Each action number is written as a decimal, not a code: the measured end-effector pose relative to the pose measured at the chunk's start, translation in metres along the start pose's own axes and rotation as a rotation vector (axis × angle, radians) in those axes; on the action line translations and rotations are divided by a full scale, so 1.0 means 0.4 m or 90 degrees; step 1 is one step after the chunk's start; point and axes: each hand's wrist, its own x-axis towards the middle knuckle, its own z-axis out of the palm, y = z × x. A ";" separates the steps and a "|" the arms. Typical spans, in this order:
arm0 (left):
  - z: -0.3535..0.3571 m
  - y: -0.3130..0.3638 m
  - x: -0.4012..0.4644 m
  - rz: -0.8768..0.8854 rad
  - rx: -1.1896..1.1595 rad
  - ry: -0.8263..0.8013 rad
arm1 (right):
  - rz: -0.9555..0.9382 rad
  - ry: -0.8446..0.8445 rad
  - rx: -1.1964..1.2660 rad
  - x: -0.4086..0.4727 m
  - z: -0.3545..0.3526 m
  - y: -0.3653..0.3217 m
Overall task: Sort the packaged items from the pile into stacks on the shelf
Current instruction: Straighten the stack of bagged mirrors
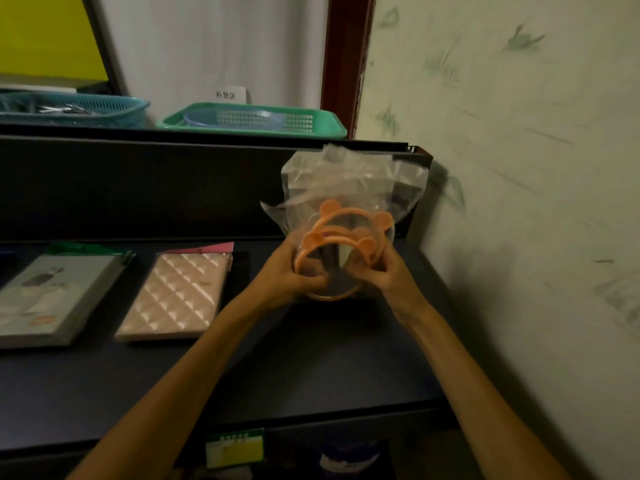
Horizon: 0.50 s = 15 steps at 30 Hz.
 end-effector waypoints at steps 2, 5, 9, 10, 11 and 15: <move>-0.008 -0.013 -0.002 0.019 0.021 -0.024 | -0.023 -0.024 -0.053 -0.004 0.001 0.003; -0.015 -0.022 -0.005 0.014 0.046 -0.064 | -0.020 -0.055 -0.088 -0.004 -0.002 0.016; -0.010 -0.010 0.003 -0.025 0.046 -0.053 | 0.001 -0.040 -0.096 0.001 0.001 0.023; -0.008 -0.009 0.004 -0.023 0.046 -0.044 | -0.015 -0.032 -0.108 0.002 0.003 0.019; -0.007 -0.009 0.004 -0.020 0.040 -0.037 | -0.035 -0.023 -0.117 0.002 0.004 0.015; -0.008 -0.015 0.000 -0.005 -0.007 -0.032 | -0.102 0.002 -0.158 0.001 0.018 -0.017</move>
